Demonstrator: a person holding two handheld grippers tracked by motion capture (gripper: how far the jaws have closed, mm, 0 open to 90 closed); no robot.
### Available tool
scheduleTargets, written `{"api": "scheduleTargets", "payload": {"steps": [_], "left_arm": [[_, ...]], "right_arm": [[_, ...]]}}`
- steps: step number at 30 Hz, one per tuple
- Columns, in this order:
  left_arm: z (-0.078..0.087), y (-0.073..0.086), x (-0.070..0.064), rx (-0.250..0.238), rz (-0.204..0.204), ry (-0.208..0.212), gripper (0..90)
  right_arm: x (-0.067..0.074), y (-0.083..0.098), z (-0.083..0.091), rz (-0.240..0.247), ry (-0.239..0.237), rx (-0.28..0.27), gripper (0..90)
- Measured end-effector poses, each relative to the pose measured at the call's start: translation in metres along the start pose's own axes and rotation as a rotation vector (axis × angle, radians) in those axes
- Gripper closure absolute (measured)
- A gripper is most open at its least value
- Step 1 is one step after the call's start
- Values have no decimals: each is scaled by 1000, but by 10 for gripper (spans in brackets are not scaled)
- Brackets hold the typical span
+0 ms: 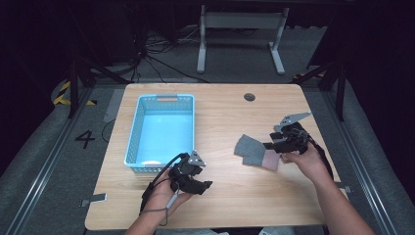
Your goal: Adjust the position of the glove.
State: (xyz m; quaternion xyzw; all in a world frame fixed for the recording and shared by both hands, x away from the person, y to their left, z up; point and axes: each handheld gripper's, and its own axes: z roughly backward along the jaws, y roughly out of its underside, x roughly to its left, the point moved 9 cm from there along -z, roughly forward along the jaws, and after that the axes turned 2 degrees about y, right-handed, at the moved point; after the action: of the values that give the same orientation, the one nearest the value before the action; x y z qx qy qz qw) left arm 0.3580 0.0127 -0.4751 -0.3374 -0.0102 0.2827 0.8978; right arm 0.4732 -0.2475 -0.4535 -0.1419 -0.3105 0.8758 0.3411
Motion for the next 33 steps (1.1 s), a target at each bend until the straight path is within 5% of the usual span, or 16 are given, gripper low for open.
{"api": "scheduleTargets", "payload": {"steps": [13, 22, 29, 33], "left_arm": [[-2, -1, -3, 11, 6, 7, 420], [-4, 0, -3, 20, 37, 25, 466], [-3, 1, 4, 25, 20, -47, 572], [-5, 1, 5, 49, 14, -7, 587]], "right_arm": [[7, 18, -39, -2, -55, 101, 449], [7, 27, -54, 52, 5, 175, 438], [8, 28, -55, 43, 2, 178, 528], [7, 27, -54, 42, -4, 172, 660]]}}
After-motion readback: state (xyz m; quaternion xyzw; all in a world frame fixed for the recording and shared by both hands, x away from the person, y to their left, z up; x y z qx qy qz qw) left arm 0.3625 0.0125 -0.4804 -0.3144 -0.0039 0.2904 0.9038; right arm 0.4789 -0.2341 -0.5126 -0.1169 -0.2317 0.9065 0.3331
